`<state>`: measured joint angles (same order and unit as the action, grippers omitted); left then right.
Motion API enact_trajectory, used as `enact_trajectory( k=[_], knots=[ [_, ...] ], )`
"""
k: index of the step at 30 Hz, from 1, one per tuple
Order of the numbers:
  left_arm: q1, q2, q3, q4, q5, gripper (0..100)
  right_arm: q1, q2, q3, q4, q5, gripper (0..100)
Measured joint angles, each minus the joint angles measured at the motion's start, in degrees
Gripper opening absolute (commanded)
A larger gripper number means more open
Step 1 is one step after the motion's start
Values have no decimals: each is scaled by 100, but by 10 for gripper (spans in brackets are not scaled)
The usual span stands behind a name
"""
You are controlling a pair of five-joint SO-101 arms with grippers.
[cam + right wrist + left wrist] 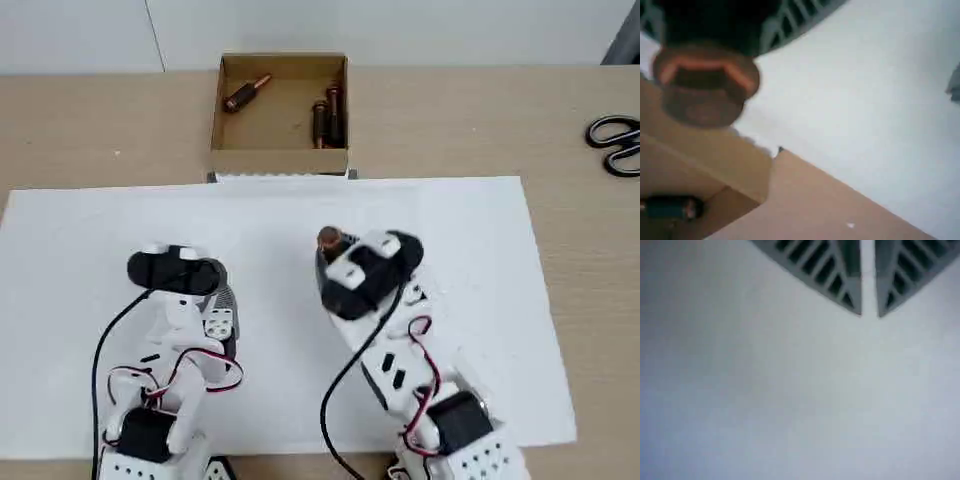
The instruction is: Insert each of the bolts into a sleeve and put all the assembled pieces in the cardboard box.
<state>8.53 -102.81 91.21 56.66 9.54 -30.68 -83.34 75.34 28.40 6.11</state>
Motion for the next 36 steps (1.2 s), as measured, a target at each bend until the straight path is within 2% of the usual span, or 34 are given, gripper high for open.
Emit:
enact_trajectory(
  k=[4,10,14,21,30,32,36],
  knots=[
    [0,0,466,-343,-35,5,369,1916,-1266,-308,0,3],
    [0,0,536,-615,-35,5,730,4985,-3464,-413,26,3],
    [0,0,536,-624,-35,5,826,6769,-4712,-958,536,3],
    [0,0,536,-624,-35,5,818,9327,-6286,-2259,1679,3],
    [0,0,536,-624,-35,5,818,11789,-8527,-2470,1899,6],
    [0,0,536,-624,-35,5,818,12211,-8932,-2470,1978,37],
    [0,0,536,-624,-35,5,818,12686,-9389,-2470,2409,192]
  ],
)
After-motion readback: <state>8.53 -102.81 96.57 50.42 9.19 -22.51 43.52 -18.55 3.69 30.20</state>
